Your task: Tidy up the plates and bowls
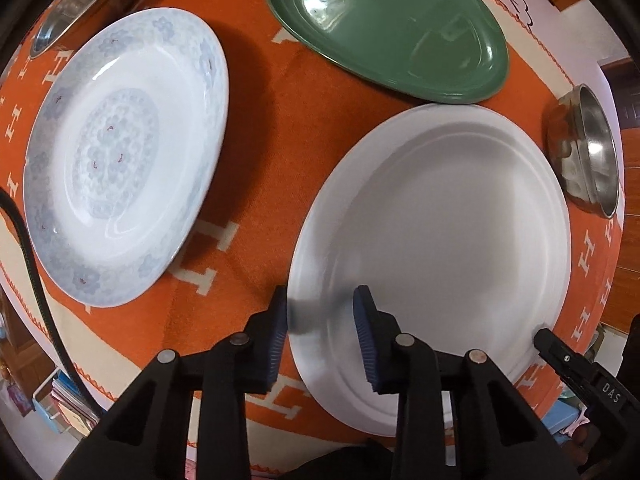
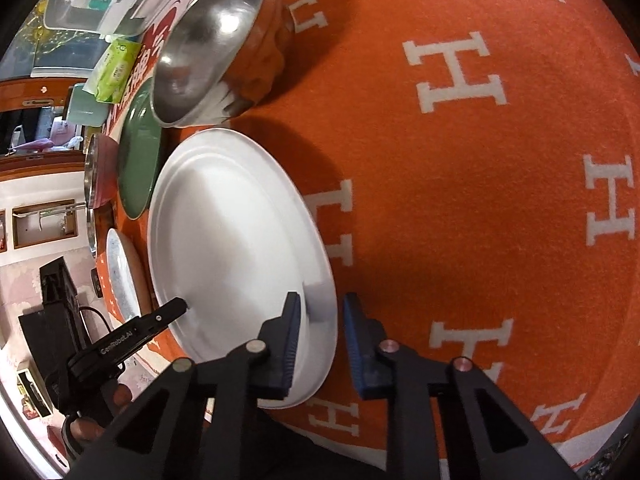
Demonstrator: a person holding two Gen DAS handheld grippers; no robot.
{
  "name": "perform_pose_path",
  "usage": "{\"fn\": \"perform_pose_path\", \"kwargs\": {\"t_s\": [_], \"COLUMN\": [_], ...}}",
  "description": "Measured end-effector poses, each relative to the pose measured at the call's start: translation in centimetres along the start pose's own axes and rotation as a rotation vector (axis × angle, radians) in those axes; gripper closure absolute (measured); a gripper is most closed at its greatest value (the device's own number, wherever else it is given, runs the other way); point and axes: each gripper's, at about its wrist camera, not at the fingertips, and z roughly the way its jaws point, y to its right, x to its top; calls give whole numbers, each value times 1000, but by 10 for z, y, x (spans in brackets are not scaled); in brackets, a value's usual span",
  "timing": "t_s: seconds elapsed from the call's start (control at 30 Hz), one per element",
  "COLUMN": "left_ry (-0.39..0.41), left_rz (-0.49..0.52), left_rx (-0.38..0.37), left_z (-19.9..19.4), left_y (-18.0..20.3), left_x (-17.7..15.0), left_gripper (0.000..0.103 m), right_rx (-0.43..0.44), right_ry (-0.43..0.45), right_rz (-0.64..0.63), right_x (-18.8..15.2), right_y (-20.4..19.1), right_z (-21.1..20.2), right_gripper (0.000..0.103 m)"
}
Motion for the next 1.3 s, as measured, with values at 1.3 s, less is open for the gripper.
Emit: {"fn": "perform_pose_path", "kwargs": {"t_s": [1.3], "left_ry": [287], "left_rz": [60], "left_rx": [-116], "left_z": [-103], "left_y": [-55], "left_x": [-109], "left_gripper": [73], "right_rx": [-26], "right_ry": [174], "right_rz": [-98], "right_x": [-83], "right_y": [-38], "right_z": [-53], "right_gripper": [87]}}
